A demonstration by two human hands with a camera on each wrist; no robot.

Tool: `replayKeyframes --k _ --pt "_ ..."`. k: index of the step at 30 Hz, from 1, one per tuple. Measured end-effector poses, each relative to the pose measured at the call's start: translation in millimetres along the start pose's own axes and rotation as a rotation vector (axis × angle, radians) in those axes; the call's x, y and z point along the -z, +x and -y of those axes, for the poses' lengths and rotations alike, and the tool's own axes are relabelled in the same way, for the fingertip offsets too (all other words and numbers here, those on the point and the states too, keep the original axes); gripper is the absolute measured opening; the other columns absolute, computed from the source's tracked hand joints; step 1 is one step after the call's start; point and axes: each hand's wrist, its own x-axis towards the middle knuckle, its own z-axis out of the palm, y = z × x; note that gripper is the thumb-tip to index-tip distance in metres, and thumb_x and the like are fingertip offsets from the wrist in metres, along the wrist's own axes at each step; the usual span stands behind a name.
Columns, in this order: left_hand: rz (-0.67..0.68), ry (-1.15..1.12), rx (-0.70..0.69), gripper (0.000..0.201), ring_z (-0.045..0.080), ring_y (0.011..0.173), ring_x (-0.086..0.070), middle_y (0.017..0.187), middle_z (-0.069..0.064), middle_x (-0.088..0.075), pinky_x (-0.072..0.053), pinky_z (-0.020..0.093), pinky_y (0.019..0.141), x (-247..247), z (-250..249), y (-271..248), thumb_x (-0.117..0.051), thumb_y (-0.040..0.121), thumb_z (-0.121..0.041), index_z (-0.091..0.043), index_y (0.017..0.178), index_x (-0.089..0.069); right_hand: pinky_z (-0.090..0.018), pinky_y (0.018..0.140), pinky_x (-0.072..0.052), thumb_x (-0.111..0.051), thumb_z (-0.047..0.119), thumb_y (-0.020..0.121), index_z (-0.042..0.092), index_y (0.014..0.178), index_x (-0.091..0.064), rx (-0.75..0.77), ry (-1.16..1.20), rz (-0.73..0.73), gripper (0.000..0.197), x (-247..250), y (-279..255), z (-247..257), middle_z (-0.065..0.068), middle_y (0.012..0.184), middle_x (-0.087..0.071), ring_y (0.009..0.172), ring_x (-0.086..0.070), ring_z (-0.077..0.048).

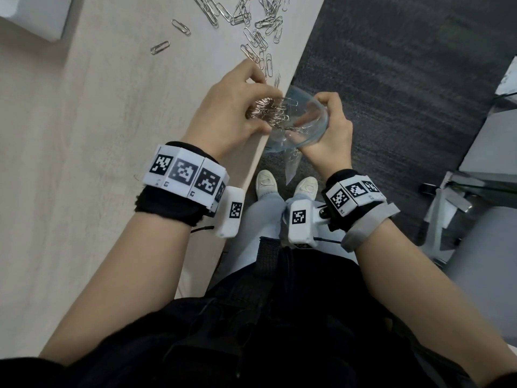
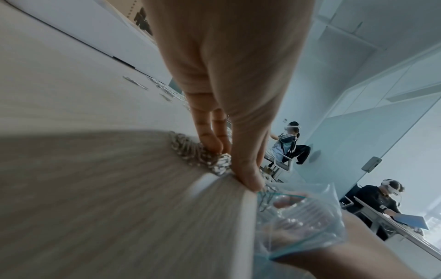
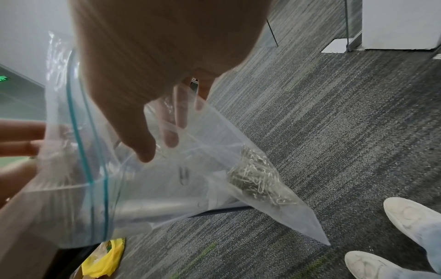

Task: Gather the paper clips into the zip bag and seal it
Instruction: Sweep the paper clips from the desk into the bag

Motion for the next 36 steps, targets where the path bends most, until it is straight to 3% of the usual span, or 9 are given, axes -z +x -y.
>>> replayKeyframes --k 7,9,11,15,18,24,28,32,36 --pt "-0.048 0.014 -0.047 0.032 0.014 0.081 -0.050 0.104 0.010 -0.057 -0.037 0.021 0.074 -14.6 -8.3 0.1 -0.072 0.074 -0.015 -0.015 0.105 -0.069 -0.035 0.077 -0.054 -0.077 0.037 0.065 0.023 0.102 -0.049 -0.019 -0.005 -0.007 0.049 -0.5 -1.1 -1.6 -0.006 0.089 -0.073 0.082 -0.070 -0.024" --pt "-0.040 0.001 -0.071 0.035 0.019 0.083 -0.054 0.104 0.011 -0.058 -0.041 0.024 0.073 -16.0 -11.6 -1.7 -0.073 0.072 -0.014 -0.013 0.107 -0.068 -0.040 0.076 -0.056 -0.079 0.029 0.065 0.017 0.104 -0.053 -0.024 -0.023 -0.018 0.048 -1.2 -1.8 -1.8 -0.006 0.090 -0.072 0.082 -0.069 -0.024" --pt "-0.060 -0.042 -0.076 0.043 0.020 0.089 -0.055 0.107 0.012 -0.058 -0.043 0.024 0.075 -12.3 -11.5 -4.6 -0.075 0.069 -0.017 -0.012 0.110 -0.067 -0.041 0.077 -0.056 -0.079 0.028 0.066 0.026 0.100 -0.050 -0.031 -0.033 -0.019 0.045 -2.0 -2.0 -1.6 -0.006 0.090 -0.072 0.083 -0.070 -0.024" --pt "-0.068 0.011 -0.030 0.063 0.025 0.109 -0.047 0.118 0.009 -0.053 -0.037 0.026 0.090 9.6 0.8 -11.0 -0.082 0.060 -0.032 -0.019 0.118 -0.062 -0.044 0.077 -0.057 -0.077 0.036 0.063 0.023 0.101 -0.051 -0.040 -0.022 -0.005 0.048 -1.5 -3.2 -3.5 -0.007 0.089 -0.072 0.082 -0.070 -0.025" --pt "0.048 0.021 0.093 0.076 0.016 0.096 -0.047 0.118 0.004 -0.047 -0.041 0.027 0.087 24.8 8.1 -17.3 -0.086 0.054 -0.030 -0.023 0.123 -0.057 -0.043 0.077 -0.058 -0.075 0.040 0.062 0.023 0.102 -0.049 -0.049 -0.007 0.011 0.050 -0.7 -4.3 -1.3 -0.007 0.089 -0.072 0.083 -0.071 -0.025" --pt "-0.010 -0.075 0.088 0.051 0.016 0.074 -0.052 0.095 0.008 -0.059 -0.050 0.032 0.073 14.5 5.6 -16.8 -0.086 0.058 -0.020 -0.015 0.106 -0.068 -0.040 0.079 -0.057 -0.072 0.046 0.061 0.026 0.100 -0.048 -0.049 -0.012 0.024 0.051 0.6 -6.7 3.1 -0.008 0.089 -0.073 0.084 -0.070 -0.025" --pt "-0.083 -0.118 0.070 0.034 0.013 0.074 -0.052 0.092 0.011 -0.060 -0.047 0.025 0.068 -1.5 -0.5 -10.0 -0.083 0.062 -0.018 -0.011 0.094 -0.073 -0.040 0.078 -0.057 -0.076 0.039 0.064 0.024 0.101 -0.050 -0.037 -0.011 0.009 0.048 0.9 -5.7 3.7 -0.006 0.089 -0.072 0.083 -0.071 -0.024" --pt "-0.118 -0.110 0.020 0.027 0.013 0.075 -0.052 0.093 0.012 -0.061 -0.052 0.036 0.071 -17.0 -10.9 -2.6 -0.079 0.067 -0.016 -0.009 0.092 -0.072 -0.046 0.076 -0.056 -0.083 0.026 0.068 0.026 0.099 -0.047 -0.032 -0.034 -0.011 0.047 -0.7 -4.5 0.7 -0.006 0.089 -0.072 0.082 -0.070 -0.026" --pt "-0.160 -0.184 -0.013 0.026 0.014 0.075 -0.057 0.091 0.013 -0.063 -0.053 0.038 0.070 -16.4 -16.0 -4.3 -0.076 0.068 -0.011 -0.006 0.092 -0.072 -0.044 0.077 -0.056 -0.077 0.040 0.065 0.028 0.098 -0.045 -0.039 -0.020 -0.010 0.048 1.2 -5.8 4.1 -0.007 0.089 -0.071 0.083 -0.069 -0.026"
